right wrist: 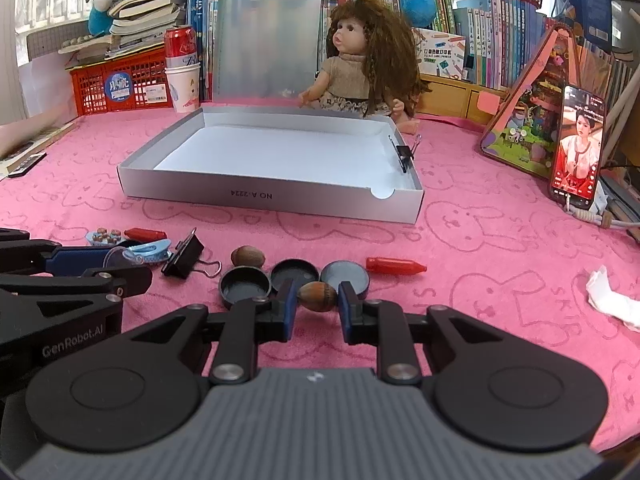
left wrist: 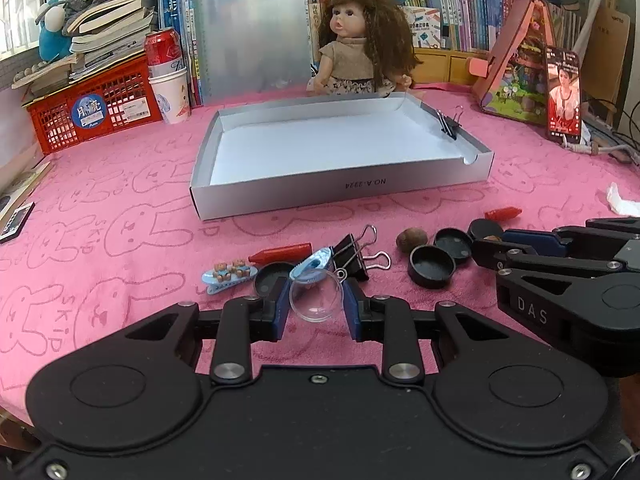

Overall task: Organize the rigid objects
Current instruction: 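Grasp the brown acorn with the right tool while the left tool grasps the clear plastic ball, then carry the acorn with the right tool while the left tool carries the ball over the white tray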

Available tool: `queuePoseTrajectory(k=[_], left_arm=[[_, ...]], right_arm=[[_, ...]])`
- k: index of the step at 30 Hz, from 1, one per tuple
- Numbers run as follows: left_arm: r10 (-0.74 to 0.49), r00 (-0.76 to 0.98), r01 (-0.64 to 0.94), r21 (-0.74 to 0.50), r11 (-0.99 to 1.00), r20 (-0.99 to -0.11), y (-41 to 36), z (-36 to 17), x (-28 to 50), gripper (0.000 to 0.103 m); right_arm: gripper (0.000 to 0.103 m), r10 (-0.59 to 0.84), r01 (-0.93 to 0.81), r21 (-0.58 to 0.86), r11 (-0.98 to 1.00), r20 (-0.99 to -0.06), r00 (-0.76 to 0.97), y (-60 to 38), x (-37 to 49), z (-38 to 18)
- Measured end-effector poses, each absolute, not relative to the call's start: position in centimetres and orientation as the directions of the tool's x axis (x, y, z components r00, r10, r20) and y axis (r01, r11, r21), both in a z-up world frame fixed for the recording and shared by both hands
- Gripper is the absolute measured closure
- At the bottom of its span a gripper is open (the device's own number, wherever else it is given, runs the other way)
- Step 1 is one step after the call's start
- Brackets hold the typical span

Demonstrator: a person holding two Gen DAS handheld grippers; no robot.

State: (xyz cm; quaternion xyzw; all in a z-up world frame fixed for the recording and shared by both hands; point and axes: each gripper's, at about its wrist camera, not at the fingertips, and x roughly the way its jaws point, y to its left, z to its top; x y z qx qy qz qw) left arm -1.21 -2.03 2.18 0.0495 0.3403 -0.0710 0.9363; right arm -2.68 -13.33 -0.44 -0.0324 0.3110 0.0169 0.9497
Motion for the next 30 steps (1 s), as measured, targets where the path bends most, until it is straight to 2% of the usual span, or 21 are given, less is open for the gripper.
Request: queuePoseTrajectory(k=[12, 30], left_arm=[[-0.142, 0.773, 0.175, -0.007, 0.985, -0.619, -1.2, 4.7, 0.7, 0.076], [-0.178, 0.782, 0.207, -0.020, 0.978, -0.598, -1.4, 7.0, 5.2, 0.076]], right_arm=[[0.076, 0.011, -0.048, -0.054, 0.997, -0.543, 0.840, -14.5, -1.9, 2.5], [0.076, 0.054, -0.048, 0.025, 0.999, -0.541, 0.839, -16.7, 2.2, 4.5]])
